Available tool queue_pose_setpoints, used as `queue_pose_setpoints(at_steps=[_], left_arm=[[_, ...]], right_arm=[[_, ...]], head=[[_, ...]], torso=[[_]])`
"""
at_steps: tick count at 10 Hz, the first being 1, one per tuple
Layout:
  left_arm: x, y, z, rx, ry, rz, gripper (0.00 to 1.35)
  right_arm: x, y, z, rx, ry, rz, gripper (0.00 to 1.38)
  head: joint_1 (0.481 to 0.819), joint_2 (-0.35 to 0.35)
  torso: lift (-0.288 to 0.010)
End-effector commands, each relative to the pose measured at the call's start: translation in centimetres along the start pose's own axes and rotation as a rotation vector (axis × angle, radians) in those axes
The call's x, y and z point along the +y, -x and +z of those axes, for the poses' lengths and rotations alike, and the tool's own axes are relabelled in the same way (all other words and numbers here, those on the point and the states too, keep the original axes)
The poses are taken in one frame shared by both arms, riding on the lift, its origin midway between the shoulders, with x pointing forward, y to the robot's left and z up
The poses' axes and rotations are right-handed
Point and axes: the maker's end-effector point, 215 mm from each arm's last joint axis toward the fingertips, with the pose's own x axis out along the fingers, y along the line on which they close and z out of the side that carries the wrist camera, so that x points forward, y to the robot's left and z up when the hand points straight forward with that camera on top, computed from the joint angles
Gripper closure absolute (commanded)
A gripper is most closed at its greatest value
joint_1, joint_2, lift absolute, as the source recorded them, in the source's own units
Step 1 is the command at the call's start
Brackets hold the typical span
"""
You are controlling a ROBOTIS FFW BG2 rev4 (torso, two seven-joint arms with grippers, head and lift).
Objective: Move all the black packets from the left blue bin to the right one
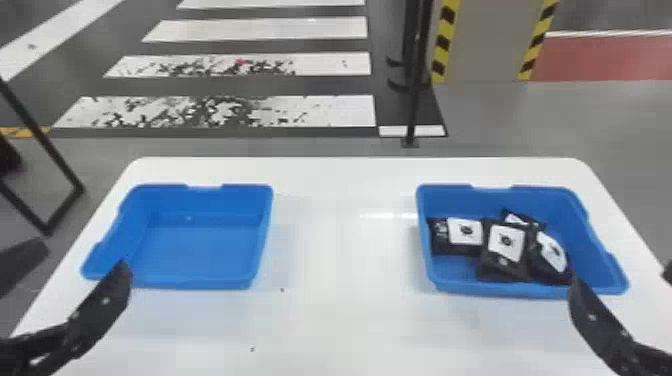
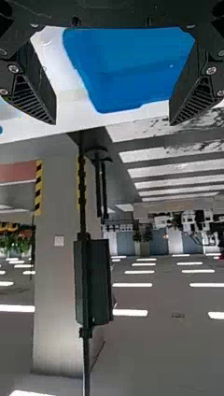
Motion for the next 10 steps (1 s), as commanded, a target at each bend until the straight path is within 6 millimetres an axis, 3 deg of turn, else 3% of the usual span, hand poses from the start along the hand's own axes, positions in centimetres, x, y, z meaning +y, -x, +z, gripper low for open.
queue_pose_setpoints(at_steps=[1, 2, 4, 6, 10], left_arm=[[2.0, 0.2, -2.9, -0.011, 0.01, 0.044, 0.15], [2.2, -0.1, -4.3, -0.004, 0.035, 0.054, 0.15], [1.1, -1.3, -4.7, -0.01, 0.084, 0.055, 0.15], [-1.2, -2.5, -4.9, -0.021, 0.164, 0.025, 0.15], [-3.8, -3.6, -5.8, -0.005, 0.229, -0.018, 0.15]], right_arm=[[0.9, 0.6, -0.9, 0.012, 0.002, 0.009, 0.11], [1.2, 0.4, -1.6, 0.015, -0.008, 0.014, 0.11], [1.3, -0.5, -1.7, -0.003, -0.016, 0.018, 0.11], [1.6, -1.5, -1.4, -0.03, -0.027, 0.025, 0.11], [2.0, -1.8, -1.1, -0.045, -0.049, 0.034, 0.11]], head=[[0.695, 0.112], [0.695, 0.159], [0.695, 0.191], [0.695, 0.174], [0.695, 0.113]], torso=[[-0.14], [-0.14], [-0.14], [-0.14], [-0.14]])
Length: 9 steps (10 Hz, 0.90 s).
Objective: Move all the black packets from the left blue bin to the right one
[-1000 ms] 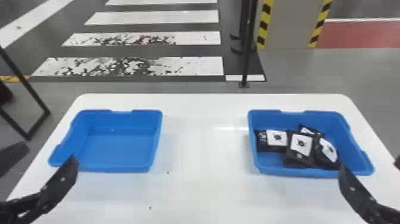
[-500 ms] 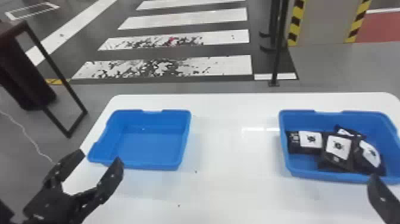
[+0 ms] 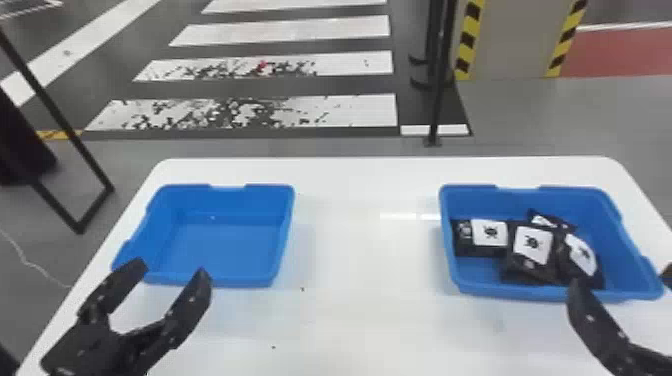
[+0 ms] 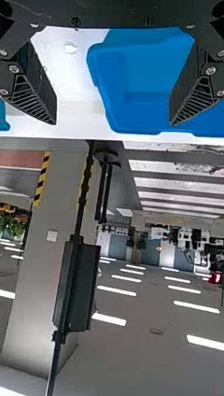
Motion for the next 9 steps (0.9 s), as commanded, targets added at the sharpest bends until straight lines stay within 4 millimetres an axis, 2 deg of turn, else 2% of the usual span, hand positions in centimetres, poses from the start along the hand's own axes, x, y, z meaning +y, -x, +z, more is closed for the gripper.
queue_pose_setpoints(at_steps=[1, 6, 9], left_arm=[[-0.86, -0.41, -0.14, -0.003, 0.02, -0.014, 0.15], [-1.39, -1.02, 0.04, -0.013, 0.034, -0.026, 0.15], [-1.23, -1.04, -0.57, -0.001, 0.041, -0.023, 0.15]], right_arm=[[0.12, -0.15, 0.69, -0.019, -0.004, 0.003, 0.11], [0.22, -0.34, 1.32, -0.038, -0.006, 0.007, 0.11], [0.32, -0.43, 1.47, -0.043, -0.011, 0.011, 0.11]], head=[[0.695, 0.109], [0.695, 0.085], [0.695, 0.081]], torso=[[-0.14], [-0.14], [-0.14]])
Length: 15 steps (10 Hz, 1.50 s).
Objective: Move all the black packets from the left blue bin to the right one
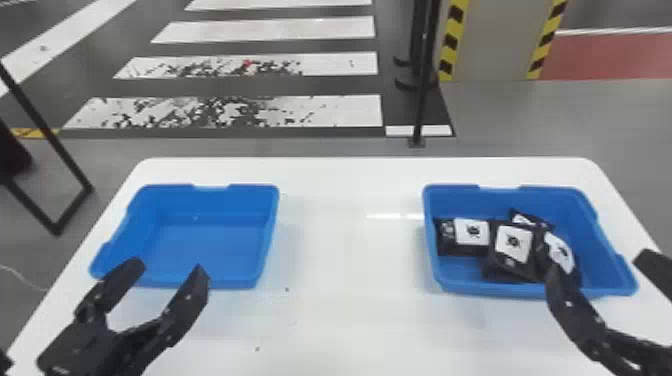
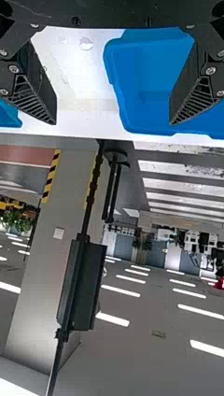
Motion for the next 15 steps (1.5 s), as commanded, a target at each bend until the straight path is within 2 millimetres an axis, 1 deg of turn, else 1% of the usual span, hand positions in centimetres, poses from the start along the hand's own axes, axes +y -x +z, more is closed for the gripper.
queue_pose_setpoints(at_steps=[1, 15], left_arm=[[0.13, 0.05, -0.09, 0.001, 0.003, 0.005, 0.15], [-0.12, 0.06, -0.67, 0.016, 0.025, 0.0, 0.15]], right_arm=[[0.12, -0.03, 0.01, -0.001, -0.003, 0.002, 0.11], [0.14, 0.12, -0.59, 0.008, -0.02, 0.003, 0.11]], head=[[0.695, 0.082], [0.695, 0.082]], torso=[[-0.14], [-0.14]])
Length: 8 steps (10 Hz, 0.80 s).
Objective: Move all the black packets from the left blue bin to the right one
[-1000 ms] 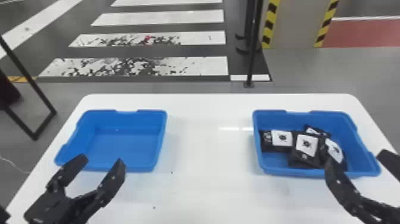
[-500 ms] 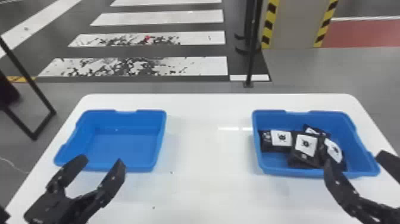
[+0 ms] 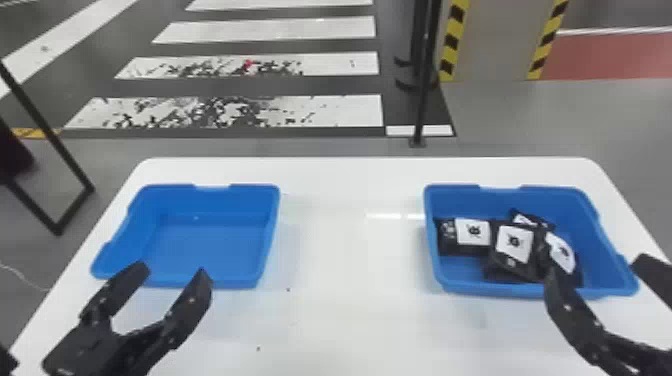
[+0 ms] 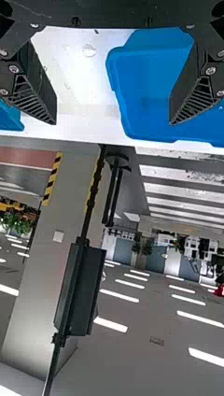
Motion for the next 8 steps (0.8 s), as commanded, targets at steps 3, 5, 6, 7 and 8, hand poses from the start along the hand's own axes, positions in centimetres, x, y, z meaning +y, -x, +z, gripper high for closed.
queue_pose_setpoints(at_steps=[3, 5, 6, 7, 8], left_arm=[[-0.01, 0.01, -0.09, 0.001, 0.005, 0.002, 0.15], [-0.01, 0.07, -0.19, 0.004, 0.005, 0.002, 0.15], [0.07, 0.1, -0.24, 0.006, 0.005, 0.004, 0.15], [-0.01, 0.07, -0.26, 0.006, 0.006, 0.002, 0.15], [-0.01, 0.07, -0.26, 0.006, 0.006, 0.002, 0.15]], right_arm=[[0.0, 0.01, -0.01, 0.0, 0.0, 0.0, 0.11], [0.03, 0.07, -0.07, 0.001, -0.004, 0.0, 0.11], [0.03, 0.07, -0.07, 0.001, -0.004, 0.0, 0.11], [0.03, 0.07, -0.07, 0.001, -0.004, 0.0, 0.11], [0.03, 0.07, -0.07, 0.001, -0.004, 0.0, 0.11]], head=[[0.695, 0.082], [0.695, 0.081], [0.695, 0.081], [0.695, 0.082], [0.695, 0.082]], torso=[[-0.14], [-0.14], [-0.14], [-0.14], [-0.14]])
